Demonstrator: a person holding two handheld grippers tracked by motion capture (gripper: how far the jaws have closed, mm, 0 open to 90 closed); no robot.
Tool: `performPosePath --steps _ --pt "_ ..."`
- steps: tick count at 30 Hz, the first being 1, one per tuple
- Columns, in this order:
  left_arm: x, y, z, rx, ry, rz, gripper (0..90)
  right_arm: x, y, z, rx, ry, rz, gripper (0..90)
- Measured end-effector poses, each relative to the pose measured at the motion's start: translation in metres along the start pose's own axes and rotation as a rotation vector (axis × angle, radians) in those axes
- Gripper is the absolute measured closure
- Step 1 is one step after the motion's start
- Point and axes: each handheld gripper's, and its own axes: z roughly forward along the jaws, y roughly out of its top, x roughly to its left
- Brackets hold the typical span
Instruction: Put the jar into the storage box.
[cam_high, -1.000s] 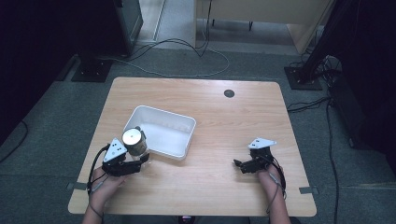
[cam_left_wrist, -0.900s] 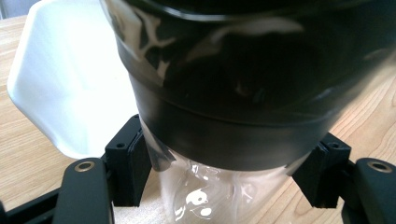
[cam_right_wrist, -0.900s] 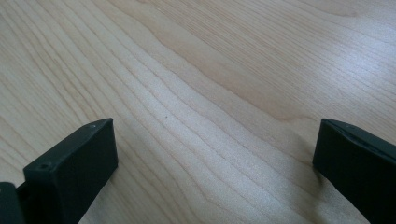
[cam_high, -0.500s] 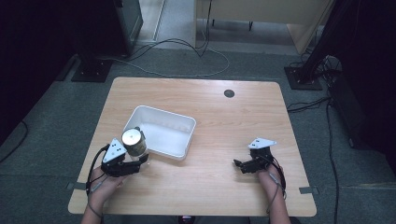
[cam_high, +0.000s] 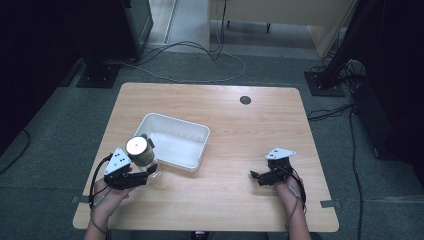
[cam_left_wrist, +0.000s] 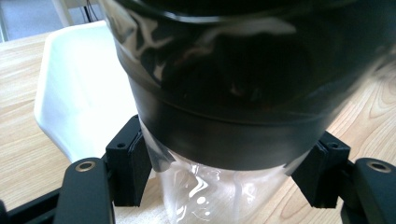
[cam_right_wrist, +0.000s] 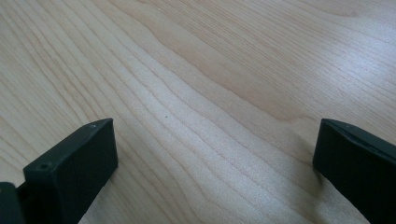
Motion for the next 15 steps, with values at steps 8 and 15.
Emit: performPosePath --steps 8,15 --pt "-0.001 0.008 -0.008 -0.052 0.002 -0.003 30.5 0.000 0.000 0.000 0.000 0.000 0.000 0.0" --pt "-0.003 0.017 -0.012 -0.125 0.004 0.001 30.6 0.000 0.000 0.000 0.000 0.000 0.000 0.0"
